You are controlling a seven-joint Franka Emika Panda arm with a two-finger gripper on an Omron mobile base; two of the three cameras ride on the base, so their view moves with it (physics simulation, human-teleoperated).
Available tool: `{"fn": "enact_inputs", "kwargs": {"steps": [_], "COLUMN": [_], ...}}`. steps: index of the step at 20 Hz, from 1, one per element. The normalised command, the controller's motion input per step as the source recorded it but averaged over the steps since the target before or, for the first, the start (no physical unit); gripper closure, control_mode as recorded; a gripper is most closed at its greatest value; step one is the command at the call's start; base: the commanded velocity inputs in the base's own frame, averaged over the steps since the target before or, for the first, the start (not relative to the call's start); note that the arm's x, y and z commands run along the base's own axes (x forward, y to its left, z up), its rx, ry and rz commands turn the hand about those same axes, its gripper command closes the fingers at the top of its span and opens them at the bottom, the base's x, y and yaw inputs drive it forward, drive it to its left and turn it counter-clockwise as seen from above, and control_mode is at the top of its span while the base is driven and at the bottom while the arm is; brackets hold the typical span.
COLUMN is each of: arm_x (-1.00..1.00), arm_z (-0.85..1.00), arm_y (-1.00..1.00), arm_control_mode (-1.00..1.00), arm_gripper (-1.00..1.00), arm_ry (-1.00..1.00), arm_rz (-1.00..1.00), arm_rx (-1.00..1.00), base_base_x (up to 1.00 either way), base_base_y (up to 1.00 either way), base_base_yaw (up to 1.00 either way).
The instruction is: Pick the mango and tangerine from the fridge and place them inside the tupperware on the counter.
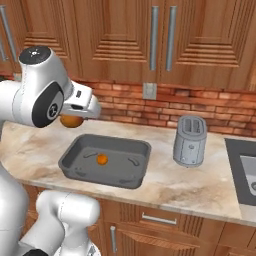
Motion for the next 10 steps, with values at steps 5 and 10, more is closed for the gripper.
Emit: {"fn": "enact_inputs", "kwargs": {"steps": [5, 10], "arm_x": [0.10, 0.22], "arm_z": [-0.21, -0.64], "arm_y": [0.00, 0.00], "arm_control_mode": [-1.00, -1.00], "arm_gripper": [1.00, 1.00], "arm_ry": [0.00, 0.02], "arm_rz": [-0.04, -0.07], "arm_rx": [0.00, 0.00], "base_base_x": [0.19, 0.00], "base_base_y": [0.00, 0.00], "base_base_yaw": [-0.07, 0.00]}}
